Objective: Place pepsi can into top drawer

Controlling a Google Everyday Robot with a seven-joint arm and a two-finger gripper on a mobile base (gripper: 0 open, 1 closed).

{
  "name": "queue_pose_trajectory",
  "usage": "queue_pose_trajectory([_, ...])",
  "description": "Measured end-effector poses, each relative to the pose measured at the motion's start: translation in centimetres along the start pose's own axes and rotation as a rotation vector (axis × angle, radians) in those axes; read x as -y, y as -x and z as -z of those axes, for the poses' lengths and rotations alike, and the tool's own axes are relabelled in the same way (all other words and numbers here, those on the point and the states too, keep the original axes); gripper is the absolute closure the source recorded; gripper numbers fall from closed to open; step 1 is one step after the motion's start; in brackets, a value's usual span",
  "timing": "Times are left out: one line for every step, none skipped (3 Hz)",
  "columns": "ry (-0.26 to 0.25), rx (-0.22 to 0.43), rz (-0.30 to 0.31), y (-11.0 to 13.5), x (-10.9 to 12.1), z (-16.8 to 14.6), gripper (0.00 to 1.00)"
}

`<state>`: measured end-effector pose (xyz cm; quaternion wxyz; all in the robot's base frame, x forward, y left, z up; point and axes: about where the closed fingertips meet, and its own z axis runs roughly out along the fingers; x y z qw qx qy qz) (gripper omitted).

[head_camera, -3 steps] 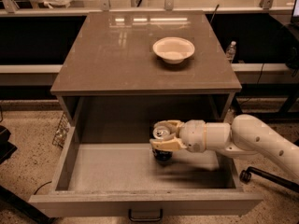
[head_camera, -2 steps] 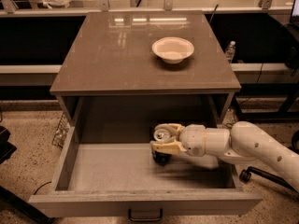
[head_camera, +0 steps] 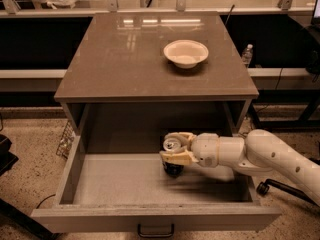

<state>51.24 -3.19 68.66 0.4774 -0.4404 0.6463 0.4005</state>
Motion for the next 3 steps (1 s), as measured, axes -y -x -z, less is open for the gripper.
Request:
queue_pose_trajectory([0.004,0.000,0.001,0.05,-0.10,-0.17,0.28])
queue_pose_trajectory([0.008,0.001,0.001,0.09,-0.20,-0.34,0.05])
queue_pose_trajectory([0.010,0.001,0.002,0.12,-0.26,-0.46,0.00])
